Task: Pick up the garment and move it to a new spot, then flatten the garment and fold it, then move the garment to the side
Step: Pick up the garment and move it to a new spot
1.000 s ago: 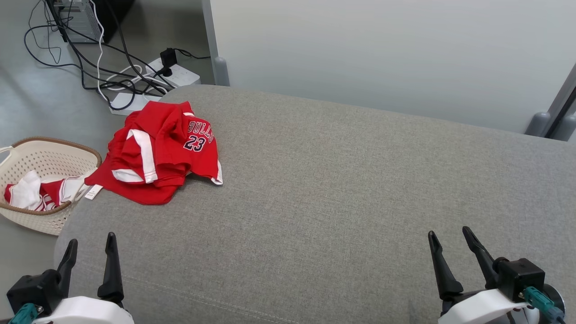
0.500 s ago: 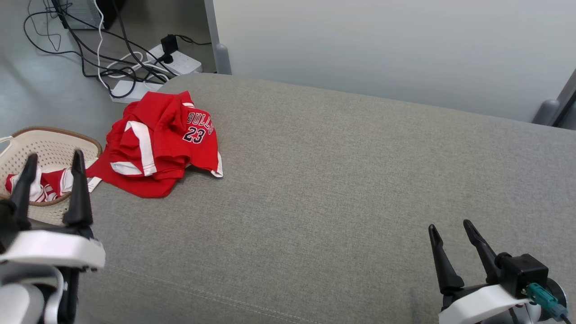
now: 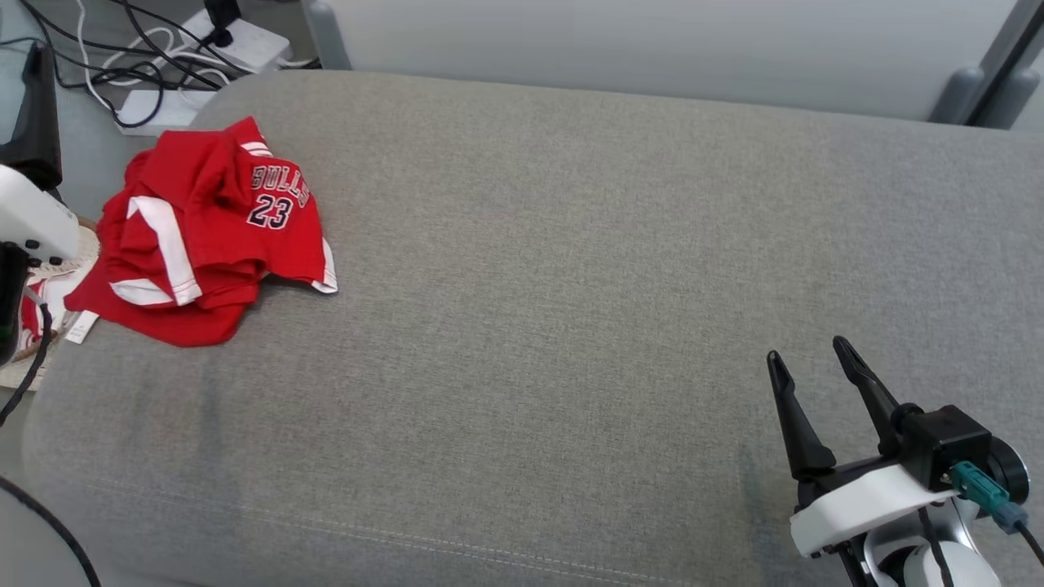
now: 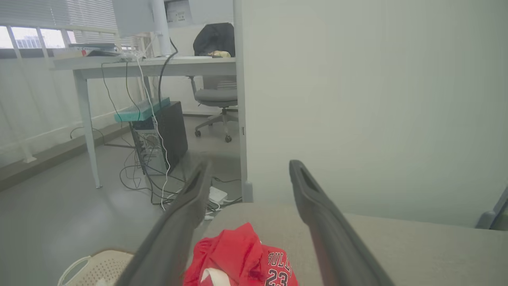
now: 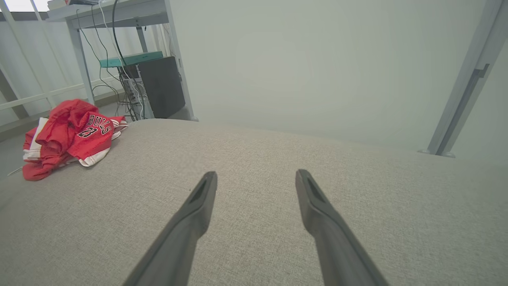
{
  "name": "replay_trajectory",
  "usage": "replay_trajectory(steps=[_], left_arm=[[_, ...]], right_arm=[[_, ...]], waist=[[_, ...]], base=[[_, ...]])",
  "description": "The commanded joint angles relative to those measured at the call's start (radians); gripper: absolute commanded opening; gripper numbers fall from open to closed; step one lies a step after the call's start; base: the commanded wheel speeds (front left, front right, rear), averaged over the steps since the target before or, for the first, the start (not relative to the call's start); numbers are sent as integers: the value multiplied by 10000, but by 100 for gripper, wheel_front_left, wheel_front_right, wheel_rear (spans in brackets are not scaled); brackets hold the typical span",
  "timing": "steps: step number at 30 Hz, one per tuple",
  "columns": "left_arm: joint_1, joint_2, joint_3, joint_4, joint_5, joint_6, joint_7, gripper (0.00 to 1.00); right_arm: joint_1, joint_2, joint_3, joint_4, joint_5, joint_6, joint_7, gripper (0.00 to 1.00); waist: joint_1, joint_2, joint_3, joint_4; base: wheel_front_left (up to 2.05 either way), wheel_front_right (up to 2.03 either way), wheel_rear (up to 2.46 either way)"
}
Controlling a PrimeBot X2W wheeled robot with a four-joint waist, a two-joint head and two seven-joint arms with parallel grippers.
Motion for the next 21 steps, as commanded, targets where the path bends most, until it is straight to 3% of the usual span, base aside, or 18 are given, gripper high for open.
replay_trajectory(steps=[1,2,10,21], left_arm=[[-925,359,206,797,-203,-353,302,100],[-925,359,206,797,-203,-353,302,100],[-2070,-26,-263,4341,-888,-1649,1473,100],[-3150,-303,-289,7447,-1380,-2345,1900,100]], right_arm=[[-462,-128,267,-355,-72,44,36,100],[-462,-128,267,-355,-72,44,36,100],[-880,-337,423,-470,-166,44,132,100],[-1510,-537,628,-785,-317,44,315,100]], waist=[[-1,0,496,-389],[-1,0,496,-389],[-1,0,1494,-826],[-1,0,2728,-1070]], base=[[0,0,0],[0,0,0],[0,0,0],[0,0,0]])
